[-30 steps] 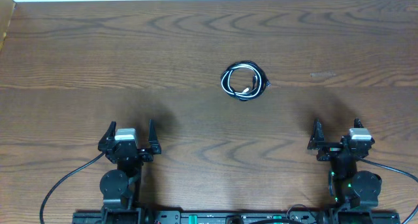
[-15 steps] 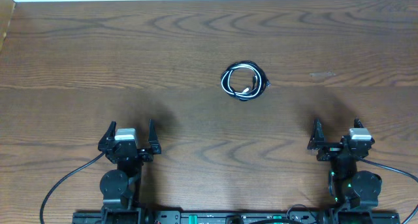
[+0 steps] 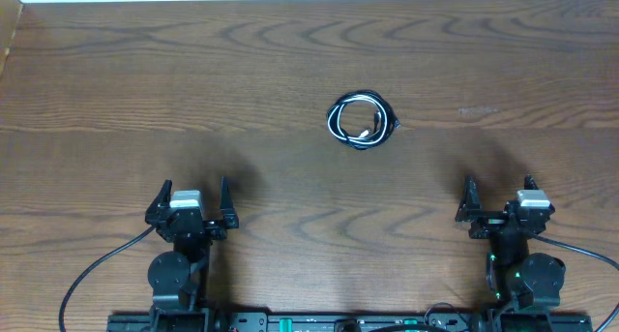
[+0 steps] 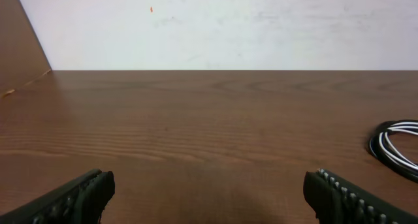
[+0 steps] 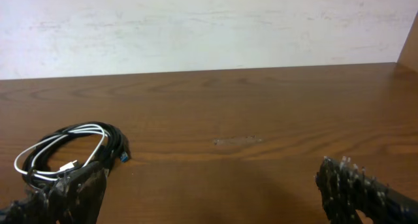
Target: Untangle cables
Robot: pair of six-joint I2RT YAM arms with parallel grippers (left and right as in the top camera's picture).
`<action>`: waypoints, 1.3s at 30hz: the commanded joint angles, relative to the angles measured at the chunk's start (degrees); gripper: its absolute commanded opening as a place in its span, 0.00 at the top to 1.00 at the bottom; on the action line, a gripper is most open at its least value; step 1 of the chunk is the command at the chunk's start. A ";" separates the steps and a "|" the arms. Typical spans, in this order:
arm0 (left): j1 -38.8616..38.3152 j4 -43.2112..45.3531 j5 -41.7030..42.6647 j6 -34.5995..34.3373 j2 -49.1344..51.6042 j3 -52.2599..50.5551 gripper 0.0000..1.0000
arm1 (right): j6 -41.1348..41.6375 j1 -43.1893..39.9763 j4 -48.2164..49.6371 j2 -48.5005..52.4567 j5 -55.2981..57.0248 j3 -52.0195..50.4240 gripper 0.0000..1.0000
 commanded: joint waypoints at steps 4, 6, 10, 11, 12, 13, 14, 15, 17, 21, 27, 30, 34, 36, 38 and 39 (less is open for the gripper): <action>0.13 -1.25 -1.40 0.76 0.13 -1.60 0.02 | -0.50 -0.28 0.09 -0.31 -0.28 -0.31 0.01; 0.15 -1.25 -1.40 0.76 0.13 -1.60 0.02 | -0.50 -0.28 0.09 -0.31 -0.28 -0.31 0.01; 0.13 -1.25 -1.40 0.76 0.13 -1.60 0.02 | -0.50 -0.28 0.09 -0.31 -0.28 -0.31 0.01; 0.15 -1.25 -1.40 0.76 0.13 -1.60 0.02 | -0.50 -0.28 0.09 -0.31 -0.31 -0.31 0.01; 0.15 -1.22 -1.42 0.76 0.13 -1.60 0.02 | -0.50 -0.28 0.09 -0.31 -0.31 -0.31 0.01; 0.15 -1.20 -1.42 0.76 0.11 -1.60 0.02 | -0.50 -0.28 0.09 -0.31 -0.28 -0.31 0.01; 0.13 -1.20 -1.40 0.76 0.13 -1.60 0.02 | -0.50 -0.28 0.09 -0.31 -0.28 -0.31 0.01; 0.13 -1.20 -1.40 0.76 0.11 -1.60 0.02 | -0.50 -0.28 0.09 -0.31 -0.28 -0.31 0.01; 0.13 -1.20 -1.40 0.76 0.13 -1.60 0.02 | -0.50 -0.28 0.09 -0.31 -0.31 -0.31 0.01; 0.13 -0.52 0.52 0.52 0.11 -1.55 0.02 | -0.50 -0.28 0.09 -0.31 -0.28 -0.31 0.01; 0.13 -0.42 7.45 0.52 0.11 -1.55 0.03 | -0.50 -0.28 0.09 -0.31 -0.31 -0.31 0.01; 0.13 -0.57 7.50 -0.66 0.11 -1.40 0.02 | -0.50 -0.28 0.09 -0.31 -0.28 -0.31 0.01; 0.13 -2.54 7.50 -11.39 0.11 0.28 0.02 | -0.50 -0.28 0.09 -0.31 -0.28 -0.31 0.01; 0.13 -4.02 7.76 -13.77 0.11 1.79 0.02 | -0.50 -0.28 0.09 -0.31 -0.28 -0.31 0.01; 0.13 -6.62 8.87 -13.66 0.11 4.28 0.02 | -0.50 -0.28 0.09 -0.31 -0.28 -0.31 0.01; 0.13 -7.87 9.70 -13.66 0.11 5.68 0.02 | -0.50 -0.28 0.09 -0.31 -0.28 -0.31 0.01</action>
